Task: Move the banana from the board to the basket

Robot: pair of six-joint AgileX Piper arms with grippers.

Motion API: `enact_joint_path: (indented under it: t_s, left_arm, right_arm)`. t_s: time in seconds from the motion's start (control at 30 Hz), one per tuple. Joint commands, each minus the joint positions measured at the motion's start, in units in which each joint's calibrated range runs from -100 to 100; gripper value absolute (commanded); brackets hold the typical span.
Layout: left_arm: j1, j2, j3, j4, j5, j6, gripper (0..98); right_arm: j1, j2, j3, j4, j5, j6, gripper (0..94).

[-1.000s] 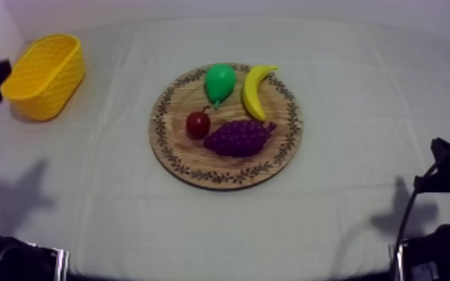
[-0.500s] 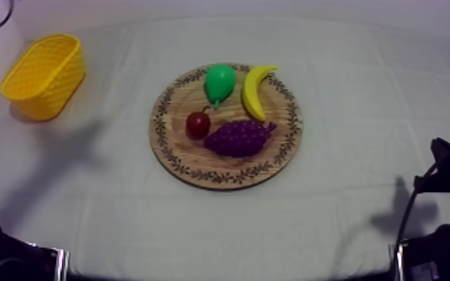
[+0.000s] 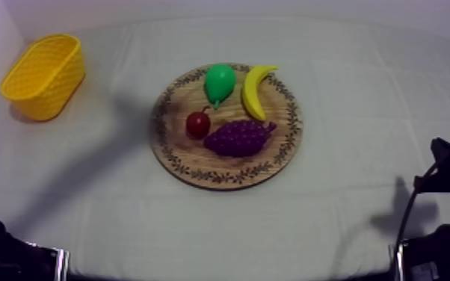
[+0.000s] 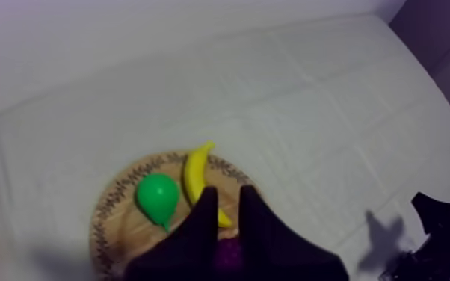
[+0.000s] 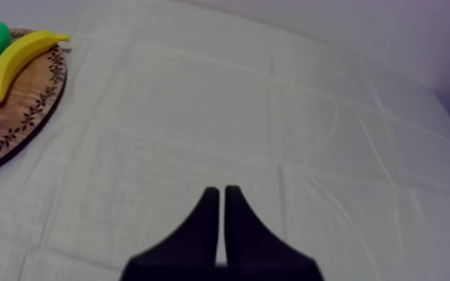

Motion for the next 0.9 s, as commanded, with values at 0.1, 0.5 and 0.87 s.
enact_joint_path:
  t_s: [0.1,0.5,0.87]
  left_arm:
    - [0.44,9.37,-5.32,1.95,2.49,2.1,14.9]
    - [1.91,19.0,-9.39,2.46,6.43,6.0,26.0]
    - [2.1,24.7,-10.06,2.34,10.03,6.93,76.6]
  right_arm:
    - [0.01,-0.04,-0.03,0.02,0.03,-0.01,0.6]
    - [0.01,-0.04,-0.03,0.02,0.03,-0.01,0.6]
    - [0.01,-0.04,-0.03,0.02,0.03,-0.01,0.6]
